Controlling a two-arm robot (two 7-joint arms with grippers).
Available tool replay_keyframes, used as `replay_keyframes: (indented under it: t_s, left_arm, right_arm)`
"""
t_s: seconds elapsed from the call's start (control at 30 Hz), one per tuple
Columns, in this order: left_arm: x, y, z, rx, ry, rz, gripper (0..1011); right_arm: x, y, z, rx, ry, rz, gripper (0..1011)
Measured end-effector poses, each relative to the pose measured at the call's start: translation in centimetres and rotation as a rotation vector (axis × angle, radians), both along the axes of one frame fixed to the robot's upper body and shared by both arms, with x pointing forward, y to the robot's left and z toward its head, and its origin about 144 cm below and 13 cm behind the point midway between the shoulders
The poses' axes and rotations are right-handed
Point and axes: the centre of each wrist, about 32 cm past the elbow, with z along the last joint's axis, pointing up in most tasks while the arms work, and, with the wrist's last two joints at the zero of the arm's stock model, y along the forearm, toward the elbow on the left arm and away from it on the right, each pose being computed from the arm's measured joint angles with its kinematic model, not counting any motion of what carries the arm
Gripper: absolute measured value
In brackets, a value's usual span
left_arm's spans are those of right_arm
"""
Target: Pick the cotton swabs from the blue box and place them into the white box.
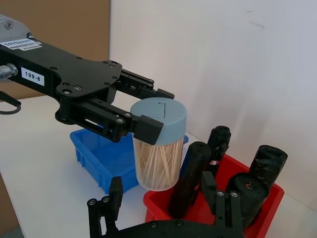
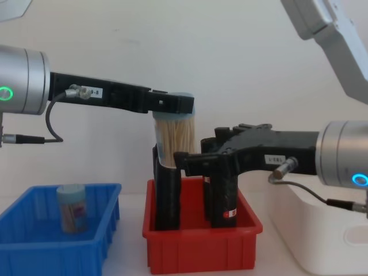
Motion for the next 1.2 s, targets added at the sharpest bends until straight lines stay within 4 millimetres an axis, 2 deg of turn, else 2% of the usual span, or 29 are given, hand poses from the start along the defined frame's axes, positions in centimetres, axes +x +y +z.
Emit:
replay_keyframes:
  t_s: [0.63,0.8,0.93,0.97,1.1,1.2]
  left_arm:
    - [0.0,0.0,0.0,0.000,0.000,0.000,670]
    - [0.0,0.0,0.0,0.000,0.000,0.000,670]
    - [0.0,0.0,0.0,0.000,0.000,0.000,670]
    - [0.0,0.0,0.0,0.000,0.000,0.000,670]
    - [0.0,0.0,0.0,0.000,0.000,0.001,670]
    - [0.0,0.0,0.0,0.000,-0.001,0.002,670]
  right_arm:
    - [1.9,1.7,-0.3,-0.013,-0.012,0.034,1002]
    - [2.3,2.0,-0.3,-0.009,-0.015,0.032,907]
    - [2.6,2.2,-0.4,-0.003,-0.017,0.030,785]
    - [2.6,2.2,-0.4,-0.001,-0.018,0.029,785]
    - [2.8,2.4,-0.4,0.006,-0.019,0.029,636]
    - [2.9,2.4,-0.4,0.008,-0.020,0.028,623]
